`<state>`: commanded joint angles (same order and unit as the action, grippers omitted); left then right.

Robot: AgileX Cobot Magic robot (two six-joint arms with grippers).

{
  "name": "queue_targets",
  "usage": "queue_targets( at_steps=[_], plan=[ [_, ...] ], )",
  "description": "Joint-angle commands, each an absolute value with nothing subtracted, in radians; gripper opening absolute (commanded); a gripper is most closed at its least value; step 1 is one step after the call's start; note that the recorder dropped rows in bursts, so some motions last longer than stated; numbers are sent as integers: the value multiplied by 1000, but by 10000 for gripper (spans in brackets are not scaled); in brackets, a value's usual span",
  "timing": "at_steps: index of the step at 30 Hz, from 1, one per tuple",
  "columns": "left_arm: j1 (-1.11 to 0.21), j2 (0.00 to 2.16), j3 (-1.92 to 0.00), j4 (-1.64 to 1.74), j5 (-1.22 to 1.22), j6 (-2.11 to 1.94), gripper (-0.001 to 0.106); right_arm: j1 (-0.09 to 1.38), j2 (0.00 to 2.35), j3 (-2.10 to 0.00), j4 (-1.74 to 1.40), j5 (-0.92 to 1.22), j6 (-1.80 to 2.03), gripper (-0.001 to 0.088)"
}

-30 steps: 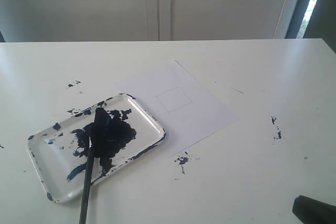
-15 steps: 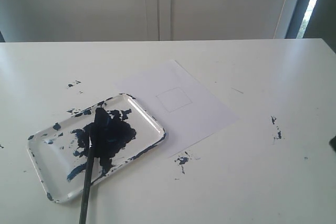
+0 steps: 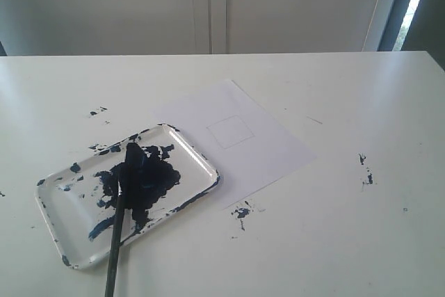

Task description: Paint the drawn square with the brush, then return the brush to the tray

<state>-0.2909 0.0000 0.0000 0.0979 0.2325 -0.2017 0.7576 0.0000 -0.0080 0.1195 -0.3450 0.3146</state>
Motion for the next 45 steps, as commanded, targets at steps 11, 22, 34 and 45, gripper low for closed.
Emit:
queue_targets(
  at_steps=[11, 22, 34, 45],
  plan=[
    [-291, 0, 0, 98, 232, -202, 0, 758, 346, -327, -46, -49, 313, 0],
    [-291, 0, 0, 98, 232, -202, 0, 758, 703, -478, -64, 30, 210, 0],
    [-291, 0, 0, 98, 232, -202, 0, 758, 789, -487, -64, -29, 203, 0],
    [-291, 0, 0, 98, 232, -202, 0, 871, 990, -572, -64, -29, 194, 0]
  ],
)
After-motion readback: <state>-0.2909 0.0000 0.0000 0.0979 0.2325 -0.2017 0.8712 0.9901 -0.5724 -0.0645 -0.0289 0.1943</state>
